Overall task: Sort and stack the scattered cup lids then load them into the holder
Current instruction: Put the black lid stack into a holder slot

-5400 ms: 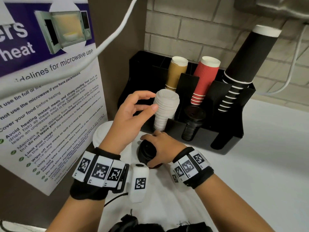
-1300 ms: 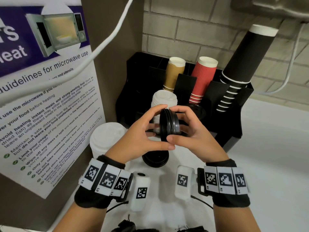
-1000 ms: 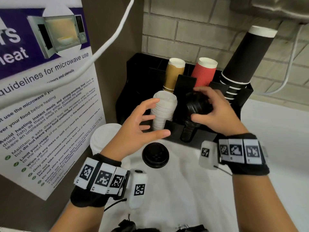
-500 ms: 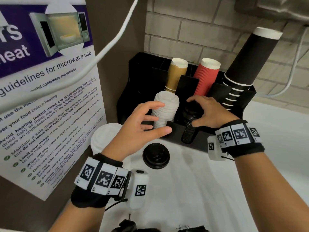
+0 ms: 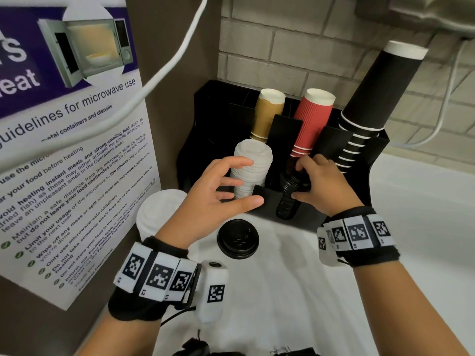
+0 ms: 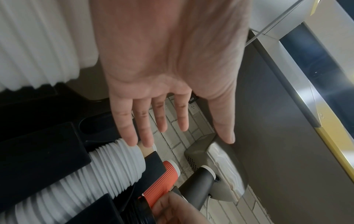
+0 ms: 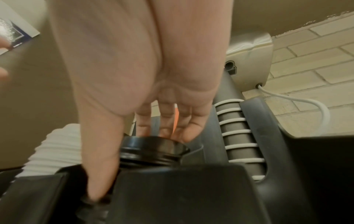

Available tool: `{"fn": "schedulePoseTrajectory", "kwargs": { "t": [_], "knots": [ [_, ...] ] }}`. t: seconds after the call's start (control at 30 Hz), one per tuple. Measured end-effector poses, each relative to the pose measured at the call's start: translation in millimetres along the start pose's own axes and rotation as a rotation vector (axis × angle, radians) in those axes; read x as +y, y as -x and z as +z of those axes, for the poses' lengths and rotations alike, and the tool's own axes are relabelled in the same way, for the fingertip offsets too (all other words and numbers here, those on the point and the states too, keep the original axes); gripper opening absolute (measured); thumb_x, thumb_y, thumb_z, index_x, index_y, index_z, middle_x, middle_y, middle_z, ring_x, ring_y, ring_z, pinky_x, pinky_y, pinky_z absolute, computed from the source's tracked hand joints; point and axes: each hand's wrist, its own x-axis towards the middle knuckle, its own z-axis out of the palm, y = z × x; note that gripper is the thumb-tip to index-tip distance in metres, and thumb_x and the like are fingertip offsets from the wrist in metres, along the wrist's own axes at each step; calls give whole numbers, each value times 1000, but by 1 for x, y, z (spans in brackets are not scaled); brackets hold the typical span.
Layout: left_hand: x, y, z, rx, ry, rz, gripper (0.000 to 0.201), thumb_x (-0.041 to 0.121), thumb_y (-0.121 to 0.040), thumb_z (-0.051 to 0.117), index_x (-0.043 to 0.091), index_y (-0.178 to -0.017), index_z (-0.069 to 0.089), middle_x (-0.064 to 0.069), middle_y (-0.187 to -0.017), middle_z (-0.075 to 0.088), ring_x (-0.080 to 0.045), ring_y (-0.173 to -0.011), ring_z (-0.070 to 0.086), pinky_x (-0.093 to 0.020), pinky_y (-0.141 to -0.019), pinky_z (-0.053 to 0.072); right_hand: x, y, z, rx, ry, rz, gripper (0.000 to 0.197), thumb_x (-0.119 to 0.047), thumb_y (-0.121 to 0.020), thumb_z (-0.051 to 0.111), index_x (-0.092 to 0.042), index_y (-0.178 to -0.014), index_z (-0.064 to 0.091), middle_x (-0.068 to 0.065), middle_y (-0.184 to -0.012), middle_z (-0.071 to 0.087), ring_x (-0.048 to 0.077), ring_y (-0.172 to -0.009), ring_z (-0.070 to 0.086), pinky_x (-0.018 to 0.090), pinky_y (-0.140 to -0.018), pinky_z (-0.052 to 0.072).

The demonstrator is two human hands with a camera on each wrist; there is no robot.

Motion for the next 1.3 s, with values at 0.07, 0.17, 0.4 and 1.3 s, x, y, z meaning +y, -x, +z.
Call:
{"fn": "schedulePoseTrajectory", "kwargs": {
  "t": [0.07,0.17,0.4,1.3],
  "knots": [
    [0,0,0,-2,-2,0,57,38,-71,76,41,-123,54,15,-132,49,-5,-114,58,-32,-97,51,-1,1,0,13,-3,-14,56,-21,-69,84,-12,-115,53,7,-108,49,28,-101,48,37,-83,45],
    [0,1,-1,3,1,3,56,37,-71,76,42,-122,54,14,-132,49,-4,-113,59,-34,-97,51,-8,6,-1,76,41,-41,59,-28,-67,85,-15,-116,55,6,-113,49,28,-104,47,41,-86,44],
    [4,1,0,14,8,12,51,38,-74,74,43,-121,54,10,-133,49,-8,-115,59,-43,-98,52,-67,17,30,-447,-347,-326,48,-34,-80,74,-17,-123,59,2,-119,56,15,-108,54,32,-93,47],
    [2,5,-11,167,54,211,24,9,-95,50,25,-105,64,10,-93,64,-11,-83,63,-18,-79,50,-6,-1,-24,156,-702,12,63,-17,-71,81,-34,-122,49,-3,-112,51,10,-106,53,18,-89,43]
  ]
}}
